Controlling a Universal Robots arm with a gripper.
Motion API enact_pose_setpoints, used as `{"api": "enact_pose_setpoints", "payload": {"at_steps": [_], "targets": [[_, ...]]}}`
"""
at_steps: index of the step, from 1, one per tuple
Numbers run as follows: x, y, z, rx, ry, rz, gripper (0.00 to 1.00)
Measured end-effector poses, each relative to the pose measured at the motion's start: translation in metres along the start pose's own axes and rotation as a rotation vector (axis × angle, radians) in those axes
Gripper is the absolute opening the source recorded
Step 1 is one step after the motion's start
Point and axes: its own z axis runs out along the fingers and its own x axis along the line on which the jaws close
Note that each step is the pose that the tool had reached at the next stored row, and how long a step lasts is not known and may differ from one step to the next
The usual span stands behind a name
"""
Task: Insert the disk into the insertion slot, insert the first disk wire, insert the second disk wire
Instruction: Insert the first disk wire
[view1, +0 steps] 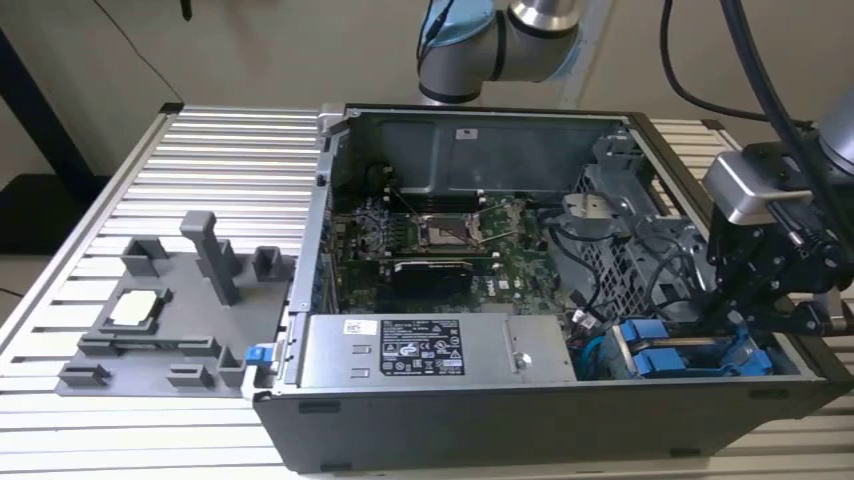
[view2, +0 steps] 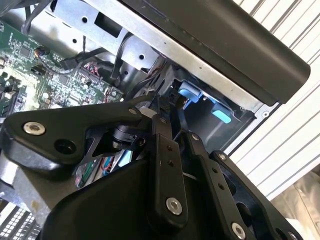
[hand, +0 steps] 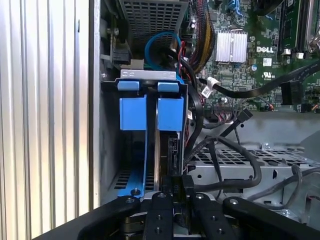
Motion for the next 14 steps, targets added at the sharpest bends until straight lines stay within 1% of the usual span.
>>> {"api": "enact_pose_setpoints", "payload": {"at_steps": [3, 10, 12, 13, 14], "targets": [[0.0001, 0.0000, 0.0017, -0.0001, 0.0019, 0.000, 0.19], [0.0001, 0.0000, 0.0020, -0.0001, 0.0016, 0.000, 0.19], [0.0001, 0.0000, 0.0022, -0.0001, 0.0013, 0.000, 0.20], [0.0001, 0.0000, 0.0022, -0.0001, 0.0014, 0.000, 0.27], [0.0001, 0.0000, 0.0022, -0.0001, 0.0015, 0.000, 0.27]]}}
